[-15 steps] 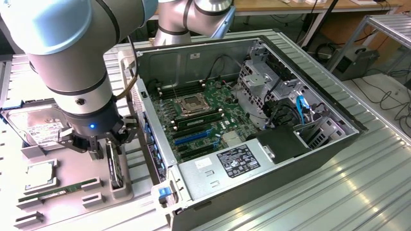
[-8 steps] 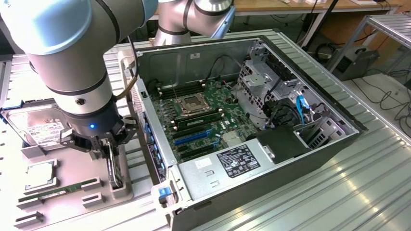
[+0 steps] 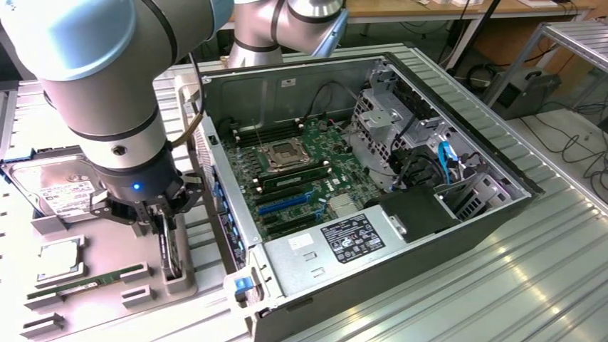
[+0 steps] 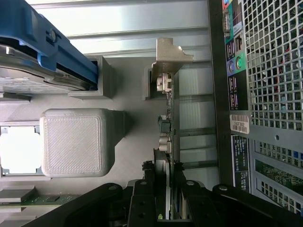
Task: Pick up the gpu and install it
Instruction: 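Pick up the gpu and move the gpu toward the slot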
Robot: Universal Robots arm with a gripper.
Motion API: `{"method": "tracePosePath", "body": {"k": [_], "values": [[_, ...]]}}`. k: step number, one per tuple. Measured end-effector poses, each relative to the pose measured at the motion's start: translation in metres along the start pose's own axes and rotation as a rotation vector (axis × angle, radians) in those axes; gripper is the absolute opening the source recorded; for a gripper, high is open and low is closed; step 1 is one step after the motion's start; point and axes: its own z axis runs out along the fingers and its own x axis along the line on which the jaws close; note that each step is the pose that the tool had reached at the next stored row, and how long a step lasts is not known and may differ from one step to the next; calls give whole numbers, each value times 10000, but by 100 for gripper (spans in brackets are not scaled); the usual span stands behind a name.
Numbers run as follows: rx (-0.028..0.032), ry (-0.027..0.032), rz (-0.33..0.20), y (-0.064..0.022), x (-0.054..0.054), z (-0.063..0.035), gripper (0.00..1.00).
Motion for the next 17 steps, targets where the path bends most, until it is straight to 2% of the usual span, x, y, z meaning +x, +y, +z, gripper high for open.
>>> {"method": "tracePosePath", "body": {"k": [17], "values": [[0,0,0,2,-1,-35,26]]}}
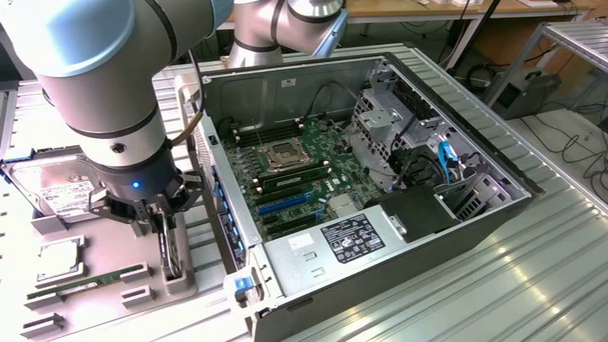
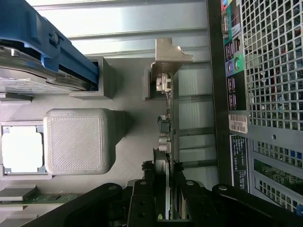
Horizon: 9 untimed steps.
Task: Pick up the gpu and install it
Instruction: 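Pick up the gpu and move the gpu toward the slot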
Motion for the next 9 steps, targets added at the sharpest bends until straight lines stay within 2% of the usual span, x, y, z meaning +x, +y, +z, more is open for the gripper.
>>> {"method": "tracePosePath", "body": {"k": [9], "values": [[-1,-1,0,1,-1,-28,26]]}}
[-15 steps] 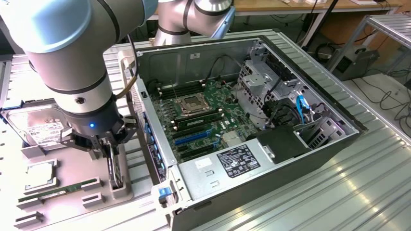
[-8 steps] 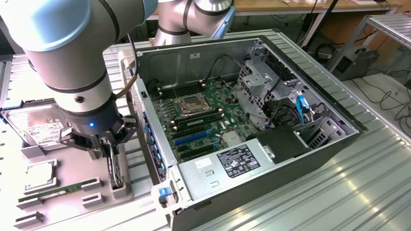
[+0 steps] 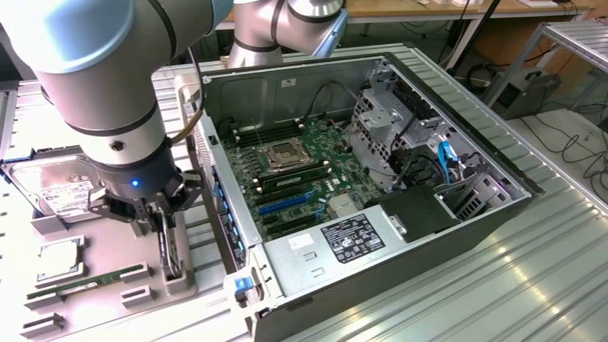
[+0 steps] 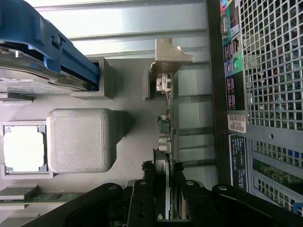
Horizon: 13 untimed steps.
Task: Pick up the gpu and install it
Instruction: 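Pick up the gpu and move the gpu toward the slot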
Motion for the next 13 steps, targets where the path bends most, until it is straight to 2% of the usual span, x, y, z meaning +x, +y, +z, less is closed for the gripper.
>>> {"method": "tracePosePath", "body": {"k": [13], "values": [[1,0,0,2,-1,-36,26]]}}
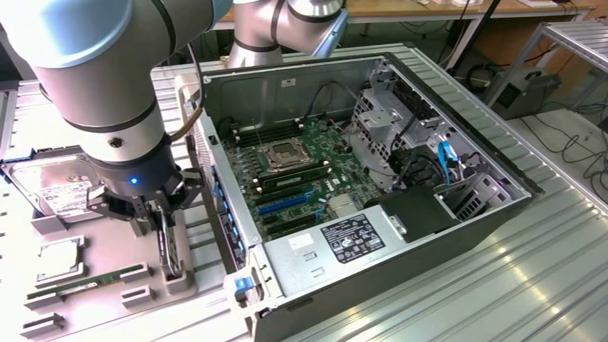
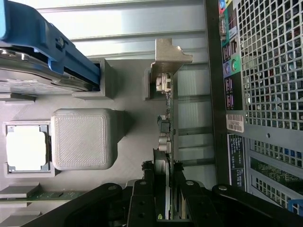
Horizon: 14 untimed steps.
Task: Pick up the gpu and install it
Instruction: 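Pick up the gpu and move the gpu toward the slot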
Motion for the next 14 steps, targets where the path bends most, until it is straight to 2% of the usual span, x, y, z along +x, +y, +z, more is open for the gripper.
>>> {"method": "tracePosePath", "body": {"k": [14], "values": [[0,0,0,2,-1,-39,26]]}}
